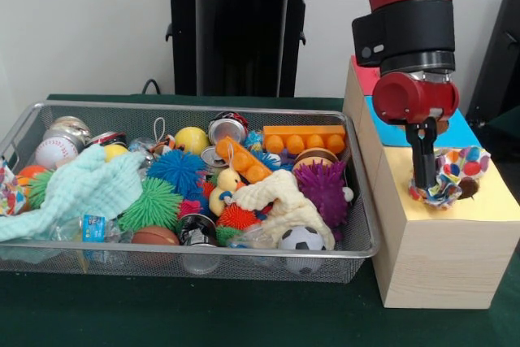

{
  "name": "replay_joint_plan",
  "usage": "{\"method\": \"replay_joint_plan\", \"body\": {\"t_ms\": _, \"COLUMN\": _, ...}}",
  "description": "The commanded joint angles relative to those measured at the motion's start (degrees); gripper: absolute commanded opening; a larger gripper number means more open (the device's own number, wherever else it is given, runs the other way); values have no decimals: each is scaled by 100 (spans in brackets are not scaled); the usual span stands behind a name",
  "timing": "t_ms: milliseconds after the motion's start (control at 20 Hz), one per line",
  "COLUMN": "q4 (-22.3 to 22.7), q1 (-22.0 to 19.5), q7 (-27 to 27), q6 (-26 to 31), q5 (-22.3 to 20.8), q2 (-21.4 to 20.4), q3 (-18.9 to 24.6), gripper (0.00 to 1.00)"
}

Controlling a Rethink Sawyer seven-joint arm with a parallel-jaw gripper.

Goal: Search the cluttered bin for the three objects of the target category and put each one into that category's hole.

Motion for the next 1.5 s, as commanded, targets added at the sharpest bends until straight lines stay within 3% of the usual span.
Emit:
{"method": "replay_joint_plan", "body": {"t_ms": 50, "q4": -449, "q1": 185, "q7": 781, "q6": 973, "q5": 140, "q2": 807, "q3": -681, "gripper": 0}}
{"method": "replay_joint_plan", "body": {"t_ms": 500, "q4": -179, "q1": -62, "q7": 601, "q6": 1013, "q5": 281, "q2": 628, "q3": -319, "gripper": 0}}
{"method": "replay_joint_plan", "body": {"t_ms": 1100, "q4": 220, "q1": -479, "q7": 359, "q6": 1621, "q5": 563, "q2": 386, "q3": 294, "gripper": 0}}
{"method": "replay_joint_plan", "body": {"t_ms": 1300, "q4": 364, "q1": -716, "q7": 279, "q6": 1652, "q5": 587, "q2": 315, "q3": 643, "gripper": 0}}
{"method": "replay_joint_plan", "body": {"t_ms": 1500, "q4": 628, "q1": -1119, "q7": 213, "q6": 1745, "q5": 706, "q2": 205, "q3": 1261, "gripper": 0}}
